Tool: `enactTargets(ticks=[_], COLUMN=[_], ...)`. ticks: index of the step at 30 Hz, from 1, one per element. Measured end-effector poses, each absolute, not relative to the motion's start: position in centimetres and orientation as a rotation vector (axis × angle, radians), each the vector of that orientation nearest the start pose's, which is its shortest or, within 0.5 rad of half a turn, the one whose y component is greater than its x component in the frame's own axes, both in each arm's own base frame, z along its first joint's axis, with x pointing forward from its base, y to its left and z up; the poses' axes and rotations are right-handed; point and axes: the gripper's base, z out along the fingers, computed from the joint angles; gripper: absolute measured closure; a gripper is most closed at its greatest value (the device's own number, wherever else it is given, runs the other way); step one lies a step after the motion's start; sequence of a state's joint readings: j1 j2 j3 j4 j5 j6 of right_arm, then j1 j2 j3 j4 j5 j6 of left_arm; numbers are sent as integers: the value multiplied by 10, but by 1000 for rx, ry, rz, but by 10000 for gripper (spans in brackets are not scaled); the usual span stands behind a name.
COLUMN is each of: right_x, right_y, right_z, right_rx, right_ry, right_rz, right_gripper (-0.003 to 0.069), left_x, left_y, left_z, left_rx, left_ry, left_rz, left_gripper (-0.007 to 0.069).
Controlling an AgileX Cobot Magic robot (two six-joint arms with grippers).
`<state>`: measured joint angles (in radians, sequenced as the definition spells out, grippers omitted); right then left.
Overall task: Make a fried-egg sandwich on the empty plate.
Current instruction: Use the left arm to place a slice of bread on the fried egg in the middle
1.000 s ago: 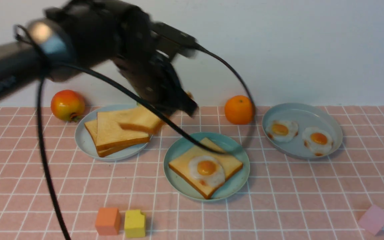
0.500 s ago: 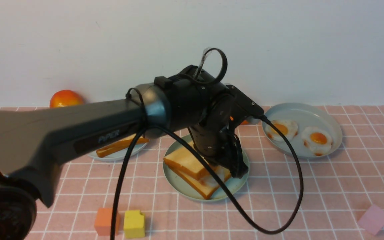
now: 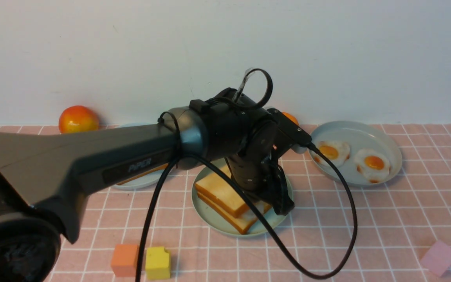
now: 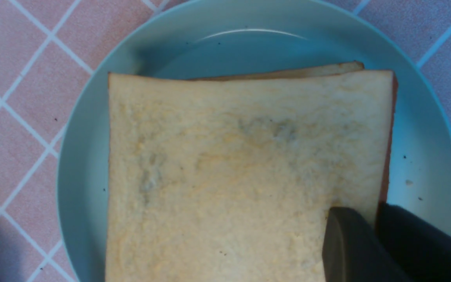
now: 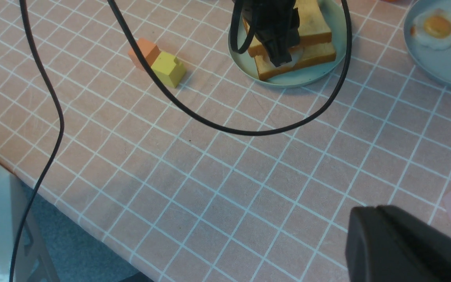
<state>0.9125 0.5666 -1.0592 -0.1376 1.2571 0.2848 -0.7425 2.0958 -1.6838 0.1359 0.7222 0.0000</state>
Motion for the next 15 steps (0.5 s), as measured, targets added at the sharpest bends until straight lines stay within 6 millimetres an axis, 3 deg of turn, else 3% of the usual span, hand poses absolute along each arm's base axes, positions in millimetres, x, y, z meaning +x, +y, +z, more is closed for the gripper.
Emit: enactTargets(ticks=[9,14,15], right_x=[40,40,40], right_y=[33,33,33], right_z=[407,407,407], right_rx=[-682,-682,-682], right_ry=[2178,2178,2178], right_rz=[474,474,474], right_gripper=[599,594,592], left_x=[347,343,339], left_y=[-309,-309,-307], left_z=[210,216,227], left_rx=[1019,993,969], left_ry=[2410,2442,2449], left_rz=[-132,-172,-197], left_gripper=[314,309,333])
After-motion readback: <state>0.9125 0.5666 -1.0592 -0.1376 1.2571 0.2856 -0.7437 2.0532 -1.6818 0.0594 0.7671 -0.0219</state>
